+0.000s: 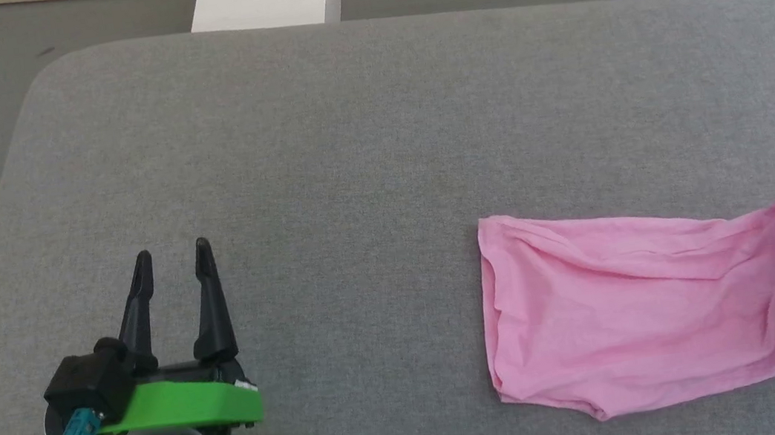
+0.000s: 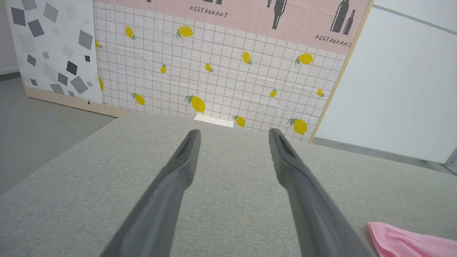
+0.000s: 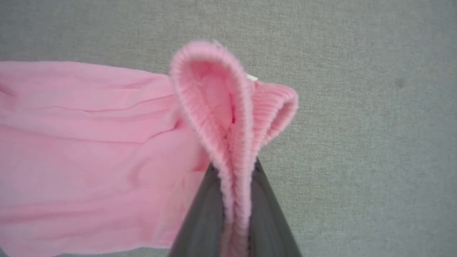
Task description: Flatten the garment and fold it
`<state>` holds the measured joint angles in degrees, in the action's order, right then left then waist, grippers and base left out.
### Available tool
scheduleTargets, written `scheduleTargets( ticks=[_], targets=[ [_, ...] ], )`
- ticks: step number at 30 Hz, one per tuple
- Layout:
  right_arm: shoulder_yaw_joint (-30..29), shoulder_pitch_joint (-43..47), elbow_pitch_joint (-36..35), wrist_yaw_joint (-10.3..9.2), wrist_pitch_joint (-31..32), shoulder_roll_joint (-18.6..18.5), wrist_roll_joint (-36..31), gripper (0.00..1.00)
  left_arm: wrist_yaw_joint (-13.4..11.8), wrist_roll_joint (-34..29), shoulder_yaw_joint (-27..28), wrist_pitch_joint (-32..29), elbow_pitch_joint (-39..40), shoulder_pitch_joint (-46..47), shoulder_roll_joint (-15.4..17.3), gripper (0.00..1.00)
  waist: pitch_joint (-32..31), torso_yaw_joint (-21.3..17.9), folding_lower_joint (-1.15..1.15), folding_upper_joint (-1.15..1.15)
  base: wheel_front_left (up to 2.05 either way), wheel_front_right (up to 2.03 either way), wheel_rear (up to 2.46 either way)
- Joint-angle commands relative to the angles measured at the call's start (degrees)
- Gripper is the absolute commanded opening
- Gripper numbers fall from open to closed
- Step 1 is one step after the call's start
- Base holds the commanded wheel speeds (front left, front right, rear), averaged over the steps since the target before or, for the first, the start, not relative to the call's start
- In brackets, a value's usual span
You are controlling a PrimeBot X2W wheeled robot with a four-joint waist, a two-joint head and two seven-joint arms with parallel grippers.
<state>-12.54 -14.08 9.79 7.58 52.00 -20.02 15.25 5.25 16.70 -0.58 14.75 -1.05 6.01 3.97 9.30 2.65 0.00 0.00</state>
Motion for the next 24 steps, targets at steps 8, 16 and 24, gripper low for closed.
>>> scheduleTargets(
  ticks=[8, 16, 24],
  targets=[
    [6.9, 5.8, -18.3, -0.09, 9.9, 5.3, 9.0, 0.00, 0.4, -1.0, 1.0, 0.2, 1.1, -2.7, -0.5, 1.00, -1.4, -0.1, 0.00, 0.00, 0.00, 0.00, 0.00],
    [15.0, 4.5, -17.8, -0.09, 6.1, 11.4, 8.9, 0.00, 0.1, -1.1, 0.9, 0.2, 1.1, -2.7, -0.8, 1.00, 0.0, 1.3, 0.00, 0.00, 0.00, 0.00, 0.00],
    [18.2, -0.5, -8.1, -0.09, -0.7, 15.8, 5.2, 0.00, -0.2, -1.0, 0.5, 0.2, 0.9, -1.7, -1.0, 1.00, 2.0, 3.3, 0.00, 0.00, 0.00, 0.00, 0.00]
  ],
)
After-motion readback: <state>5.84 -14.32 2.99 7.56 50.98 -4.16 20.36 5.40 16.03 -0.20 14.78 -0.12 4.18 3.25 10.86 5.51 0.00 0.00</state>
